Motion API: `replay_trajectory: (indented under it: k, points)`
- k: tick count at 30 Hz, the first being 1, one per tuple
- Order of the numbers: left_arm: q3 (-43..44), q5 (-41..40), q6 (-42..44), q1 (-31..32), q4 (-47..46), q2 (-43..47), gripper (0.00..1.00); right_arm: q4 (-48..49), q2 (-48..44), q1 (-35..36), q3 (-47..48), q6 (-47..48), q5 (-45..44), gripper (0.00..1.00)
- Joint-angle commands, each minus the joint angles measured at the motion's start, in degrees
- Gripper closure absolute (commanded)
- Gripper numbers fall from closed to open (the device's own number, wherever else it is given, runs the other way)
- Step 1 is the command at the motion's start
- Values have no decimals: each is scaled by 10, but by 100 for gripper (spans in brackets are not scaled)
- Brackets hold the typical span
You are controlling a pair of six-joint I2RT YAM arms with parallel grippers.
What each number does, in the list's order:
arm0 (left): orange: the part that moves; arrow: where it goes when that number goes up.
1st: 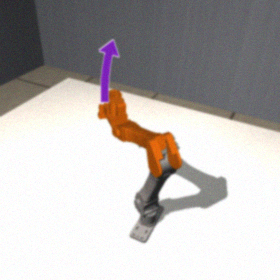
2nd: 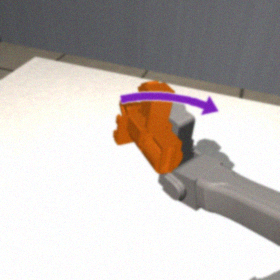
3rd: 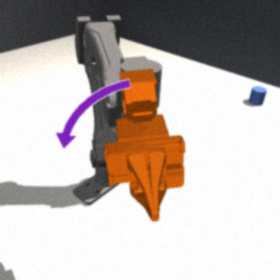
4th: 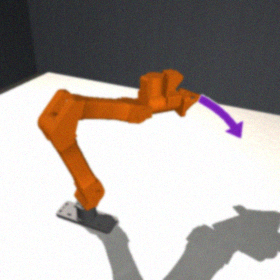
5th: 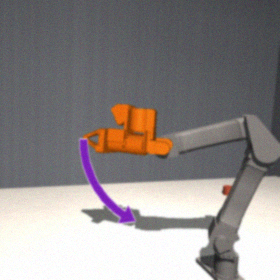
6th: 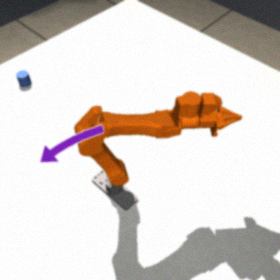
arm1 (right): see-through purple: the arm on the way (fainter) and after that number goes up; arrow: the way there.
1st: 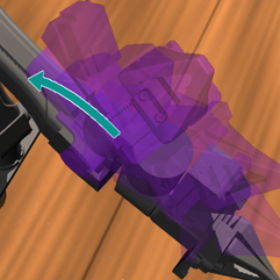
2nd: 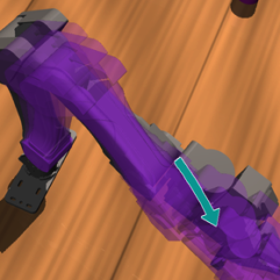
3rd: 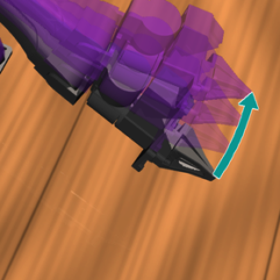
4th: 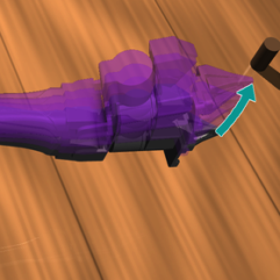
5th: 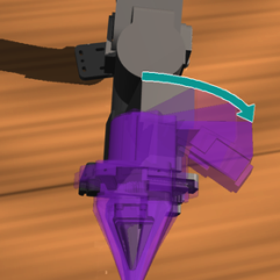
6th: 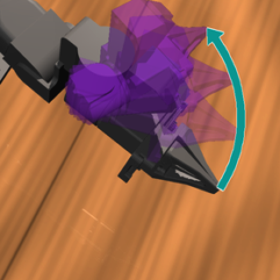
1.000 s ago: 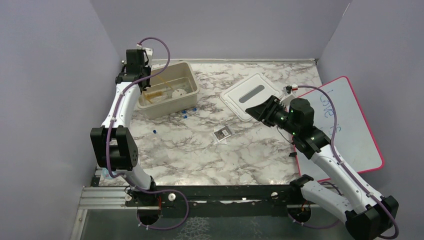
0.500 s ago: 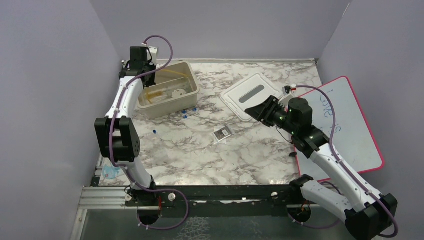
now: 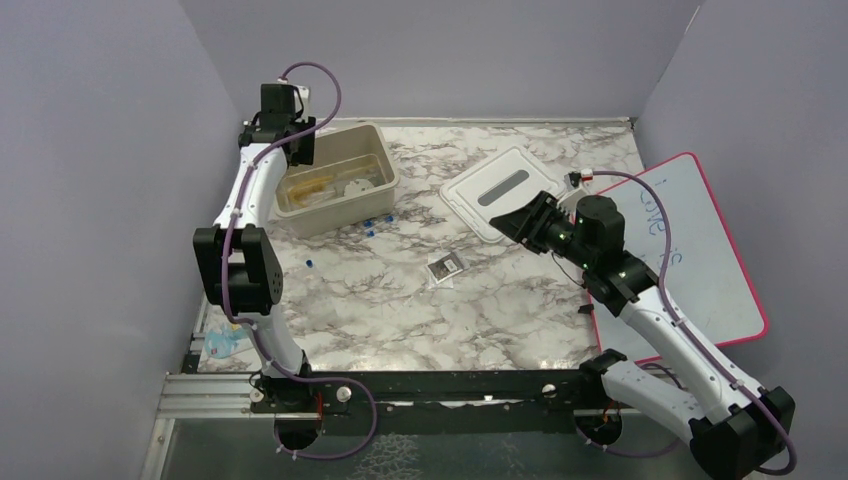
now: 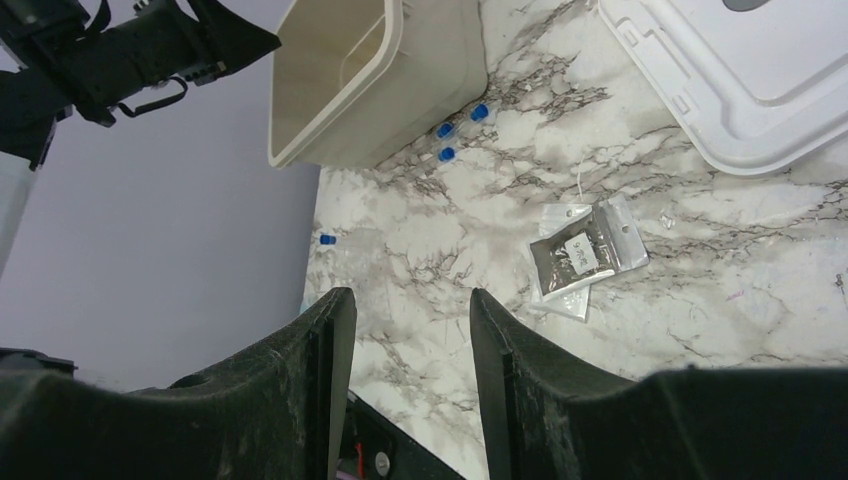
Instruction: Organize the chemistry lab equipment
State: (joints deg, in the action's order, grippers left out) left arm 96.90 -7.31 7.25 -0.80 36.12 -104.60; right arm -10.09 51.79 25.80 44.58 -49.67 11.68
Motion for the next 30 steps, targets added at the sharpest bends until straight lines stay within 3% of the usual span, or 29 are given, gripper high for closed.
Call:
replay_trajectory:
  k: [1, 7, 14, 19, 25, 30]
  points:
    - [35, 19, -25, -2, 5, 33, 44, -6, 8, -1, -5, 5, -7, 50]
    - [21, 226, -62, 6, 0, 85, 41, -38, 70, 0, 6, 66, -8, 50]
    - [-70, 333, -123, 109, -87, 160, 33, -60, 185, 0, 6, 91, 29, 49]
    - [-182, 357, -135, 190, -180, 219, 25, 11, 216, 0, -49, 53, 62, 47]
    - [-287, 378, -172, 236, -244, 231, 27, 128, 247, 0, -109, -13, 87, 46]
    - [-371, 331, -207, 314, -327, 203, 30, 142, 277, 0, -120, -64, 73, 49]
